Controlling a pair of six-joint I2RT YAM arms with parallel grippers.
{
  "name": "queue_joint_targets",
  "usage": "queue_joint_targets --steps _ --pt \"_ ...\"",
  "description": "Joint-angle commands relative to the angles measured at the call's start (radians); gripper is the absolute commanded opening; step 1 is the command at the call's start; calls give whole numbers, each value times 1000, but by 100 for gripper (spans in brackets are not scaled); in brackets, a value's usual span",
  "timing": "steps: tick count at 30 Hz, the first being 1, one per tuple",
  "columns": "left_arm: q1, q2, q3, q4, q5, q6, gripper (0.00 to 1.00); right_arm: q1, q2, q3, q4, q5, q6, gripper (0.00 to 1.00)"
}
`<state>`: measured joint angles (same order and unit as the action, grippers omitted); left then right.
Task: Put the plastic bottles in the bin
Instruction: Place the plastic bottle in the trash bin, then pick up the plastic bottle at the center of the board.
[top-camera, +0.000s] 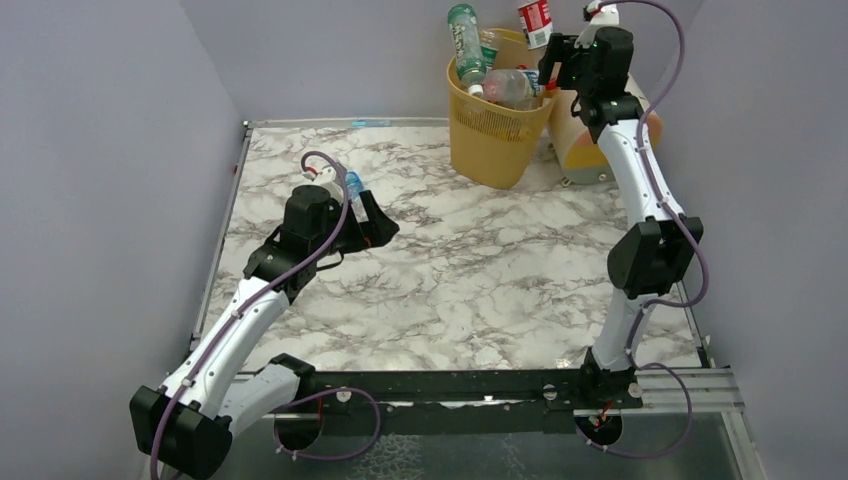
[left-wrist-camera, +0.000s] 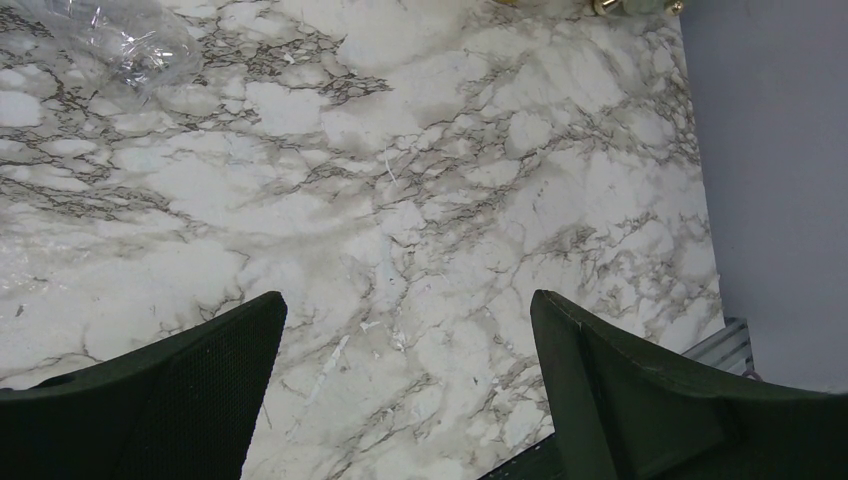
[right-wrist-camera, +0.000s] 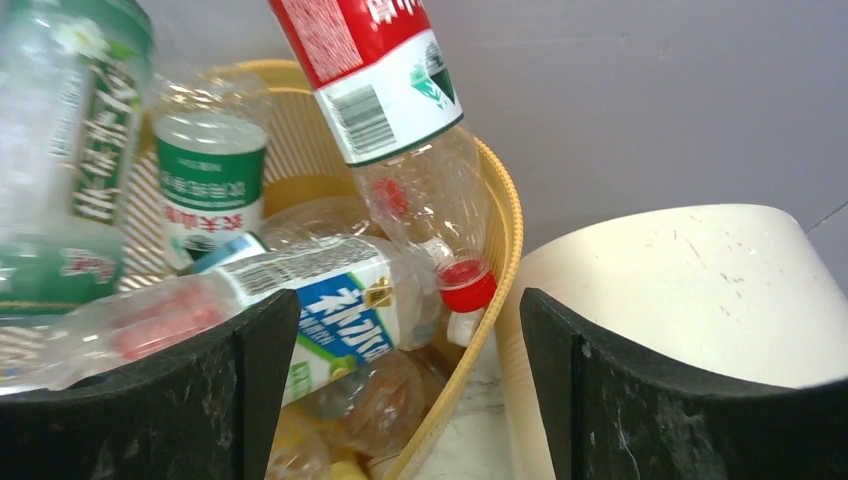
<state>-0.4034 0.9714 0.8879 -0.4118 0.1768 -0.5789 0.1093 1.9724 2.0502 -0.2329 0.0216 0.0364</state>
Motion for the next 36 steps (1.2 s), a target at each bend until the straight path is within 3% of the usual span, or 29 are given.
queue_joint_targets --steps 1,7,17,24,29,36 --pt "-2 -23 16 -5 14 1 99 -5 -122 -34 -24 -42 108 84" --pt "-2 -7 20 -19 -36 -9 99 -5 -251 -149 -37 -153 219 84" --pt "-2 113 14 27 -176 -46 99 -2 -551 -619 55 -368 391 85" --pt "-2 57 -132 135 -174 -137 99 22 -705 -883 111 -454 448 85" --pt "-2 36 -212 189 -231 -156 99 103 -728 -994 141 -442 447 85" --pt "26 152 -156 242 -276 -117 99 190 -685 -1041 159 -406 438 85"
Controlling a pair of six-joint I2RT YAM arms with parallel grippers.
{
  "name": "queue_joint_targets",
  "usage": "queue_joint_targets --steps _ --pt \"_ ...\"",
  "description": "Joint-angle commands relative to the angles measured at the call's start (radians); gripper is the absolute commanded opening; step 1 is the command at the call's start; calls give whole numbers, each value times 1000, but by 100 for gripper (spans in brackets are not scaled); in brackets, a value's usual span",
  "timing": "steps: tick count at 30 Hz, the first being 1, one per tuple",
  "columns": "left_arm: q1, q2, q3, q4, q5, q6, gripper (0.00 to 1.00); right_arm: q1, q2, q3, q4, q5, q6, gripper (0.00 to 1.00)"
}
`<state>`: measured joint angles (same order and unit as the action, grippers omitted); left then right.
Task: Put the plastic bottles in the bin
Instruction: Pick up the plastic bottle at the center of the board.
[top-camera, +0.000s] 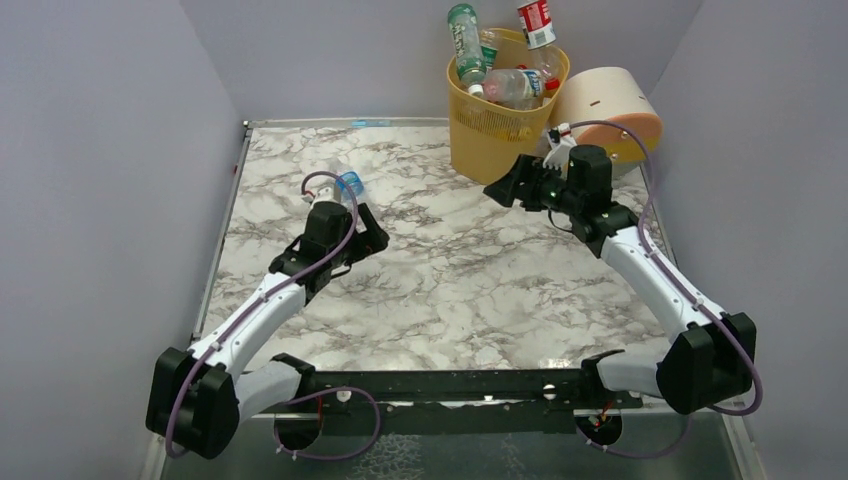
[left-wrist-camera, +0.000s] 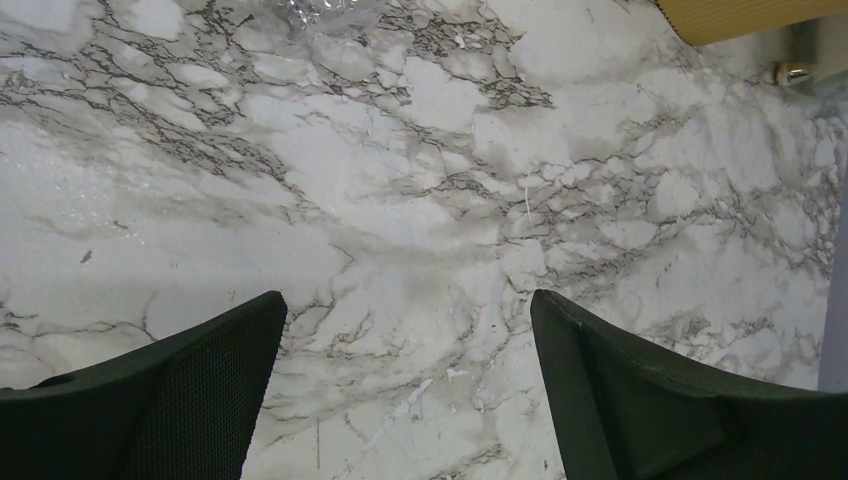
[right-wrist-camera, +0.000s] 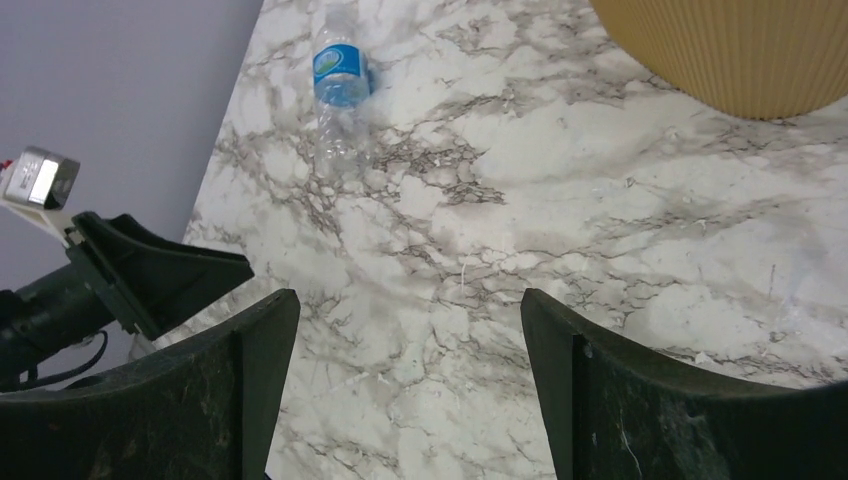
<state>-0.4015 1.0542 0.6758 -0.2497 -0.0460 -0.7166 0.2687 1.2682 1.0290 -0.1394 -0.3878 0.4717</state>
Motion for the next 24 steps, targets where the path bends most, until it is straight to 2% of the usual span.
queue_joint_targets --steps 1,12,24 --pt "42 99 79 86 -43 32 99 39 27 -21 67 9 2 85" --pt "194 432 352 124 2 97 99 77 101 13 70 2 -13 85" --pt "224 790 581 114 -14 82 99 85 130 22 71 -24 -29 85"
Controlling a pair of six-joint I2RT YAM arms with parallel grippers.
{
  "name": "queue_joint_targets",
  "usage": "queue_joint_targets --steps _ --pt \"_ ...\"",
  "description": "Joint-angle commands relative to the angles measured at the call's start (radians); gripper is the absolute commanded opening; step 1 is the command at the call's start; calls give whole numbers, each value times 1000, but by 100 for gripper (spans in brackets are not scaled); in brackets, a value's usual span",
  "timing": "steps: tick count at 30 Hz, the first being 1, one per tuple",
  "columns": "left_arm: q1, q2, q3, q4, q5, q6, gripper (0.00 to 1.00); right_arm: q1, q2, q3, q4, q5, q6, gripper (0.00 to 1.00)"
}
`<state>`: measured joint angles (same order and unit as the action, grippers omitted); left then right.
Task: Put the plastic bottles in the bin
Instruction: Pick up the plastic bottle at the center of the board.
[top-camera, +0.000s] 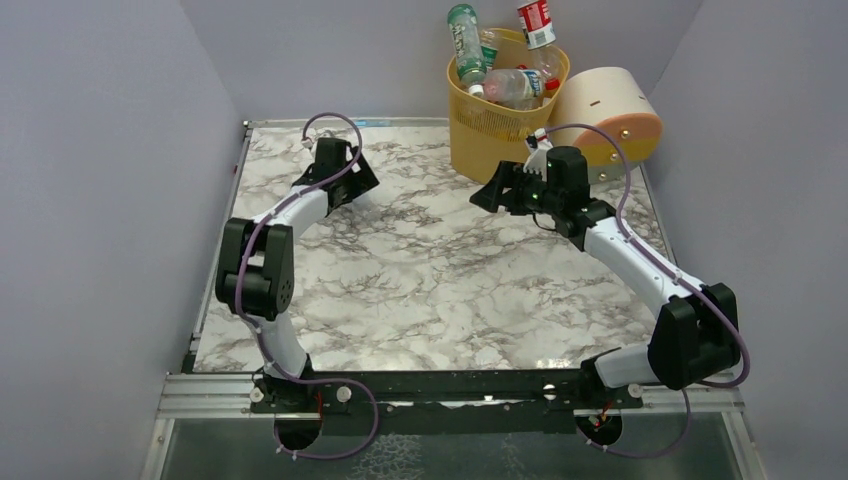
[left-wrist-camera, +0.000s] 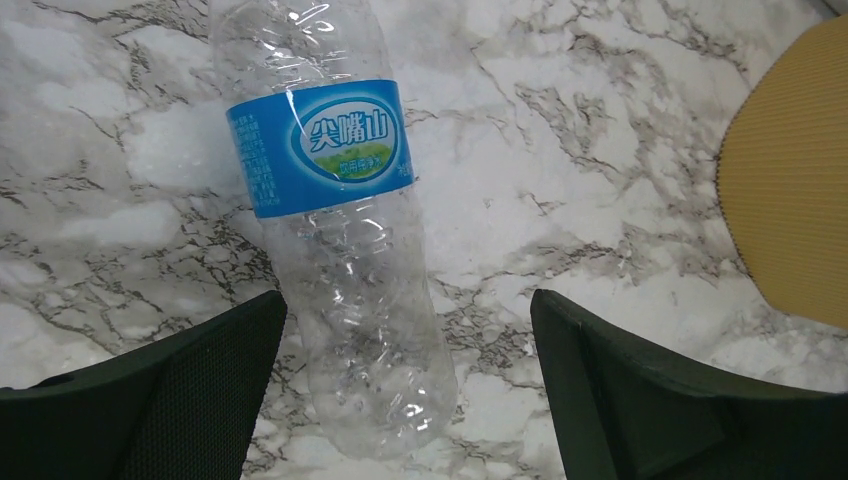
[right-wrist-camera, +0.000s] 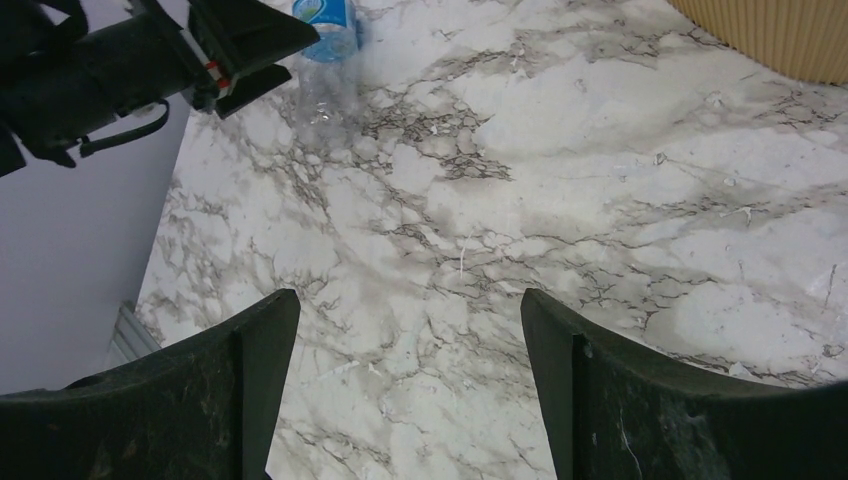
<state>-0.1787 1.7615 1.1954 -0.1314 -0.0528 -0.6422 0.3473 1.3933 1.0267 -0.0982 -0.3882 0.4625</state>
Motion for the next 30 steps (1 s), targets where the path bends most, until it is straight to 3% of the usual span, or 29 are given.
queue_joint_targets --steps 1,9,13,16,20,30 --pt "1 100 69 -1 -8 7 99 7 3 21 32 -23 -19 85" --pt "1 214 149 -22 -15 26 98 9 -2 -3 54 -51 1 85" --pt "0 188 109 8 1 21 80 10 -5 -18 49 -42 -3 85" --pt "-1 154 79 13 12 23 69 12 -12 -29 46 -38 -5 85" --pt "-8 82 19 15 35 28 63 12 -30 -38 35 -29 -9 85" --pt "-70 -184 -139 8 116 29 62 15 -64 -45 26 -52 15 85"
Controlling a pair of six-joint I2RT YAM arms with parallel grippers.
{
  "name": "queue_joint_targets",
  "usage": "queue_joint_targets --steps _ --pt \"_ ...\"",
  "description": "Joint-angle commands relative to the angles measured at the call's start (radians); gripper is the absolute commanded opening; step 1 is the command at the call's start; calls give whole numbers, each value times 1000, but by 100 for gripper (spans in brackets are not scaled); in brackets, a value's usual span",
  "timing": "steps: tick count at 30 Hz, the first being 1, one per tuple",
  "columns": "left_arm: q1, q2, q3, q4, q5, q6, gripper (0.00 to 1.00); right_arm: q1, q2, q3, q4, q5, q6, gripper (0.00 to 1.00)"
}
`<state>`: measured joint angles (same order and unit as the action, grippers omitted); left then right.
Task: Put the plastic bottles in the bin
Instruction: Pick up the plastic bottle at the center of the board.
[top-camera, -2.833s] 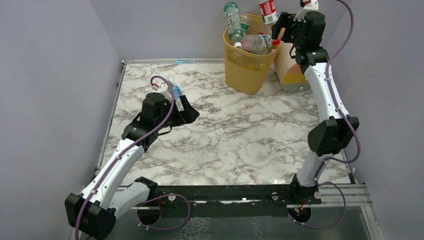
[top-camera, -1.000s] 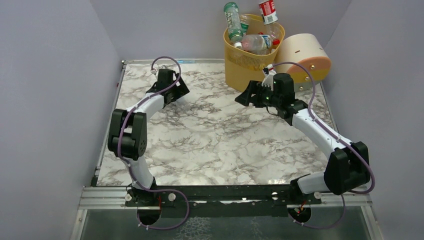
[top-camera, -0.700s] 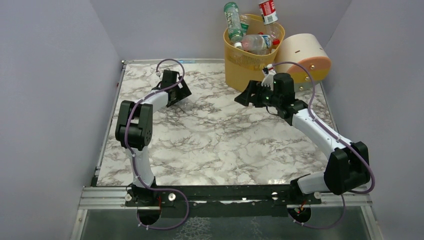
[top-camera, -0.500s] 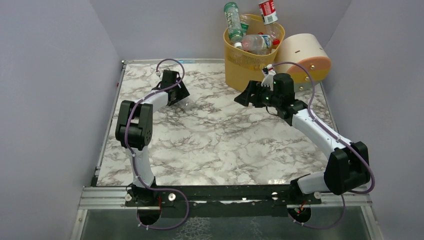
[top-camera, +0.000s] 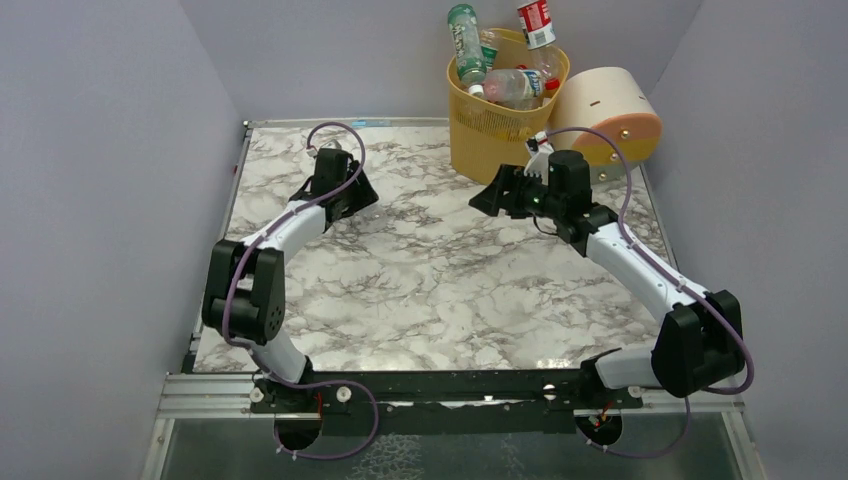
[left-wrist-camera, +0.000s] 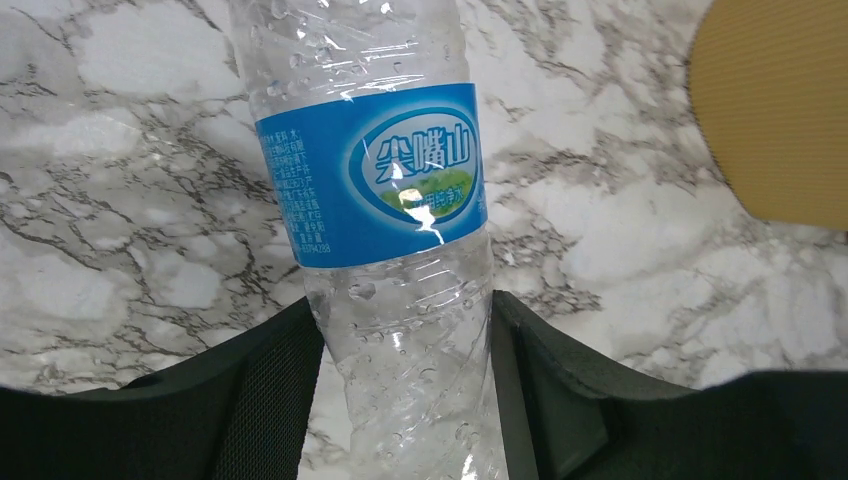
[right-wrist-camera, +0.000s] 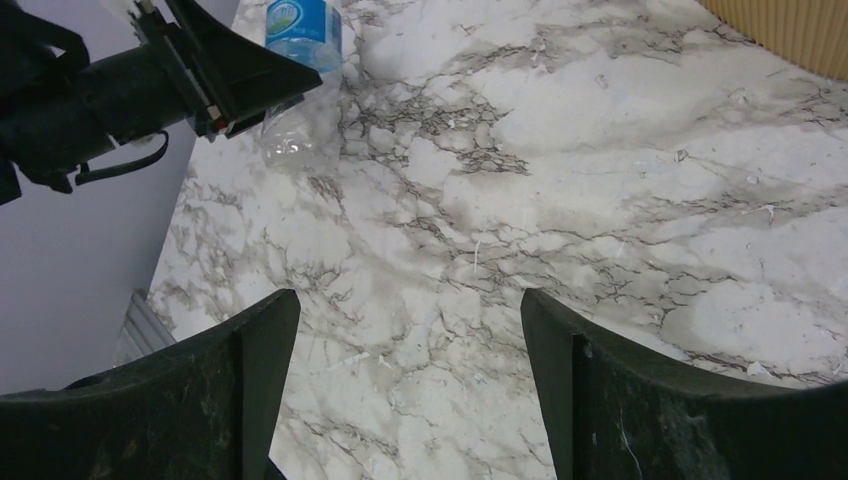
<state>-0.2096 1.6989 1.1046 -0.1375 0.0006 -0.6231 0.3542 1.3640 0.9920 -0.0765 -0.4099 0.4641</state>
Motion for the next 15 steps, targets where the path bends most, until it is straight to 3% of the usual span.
queue_joint_targets --steps 1,11,14,15 --pt "-52 -150 -64 14 71 8 62 9 -37 -8 4 -35 18 85" --pt "-201 -407 -174 7 213 19 63 14 -20 8 49 -188 103 86" --pt "-237 -481 -203 27 256 33 63 14 -5 32 62 -255 140 90" --pt "-246 -507 -213 33 265 38 63 14 -3 35 68 -271 155 99"
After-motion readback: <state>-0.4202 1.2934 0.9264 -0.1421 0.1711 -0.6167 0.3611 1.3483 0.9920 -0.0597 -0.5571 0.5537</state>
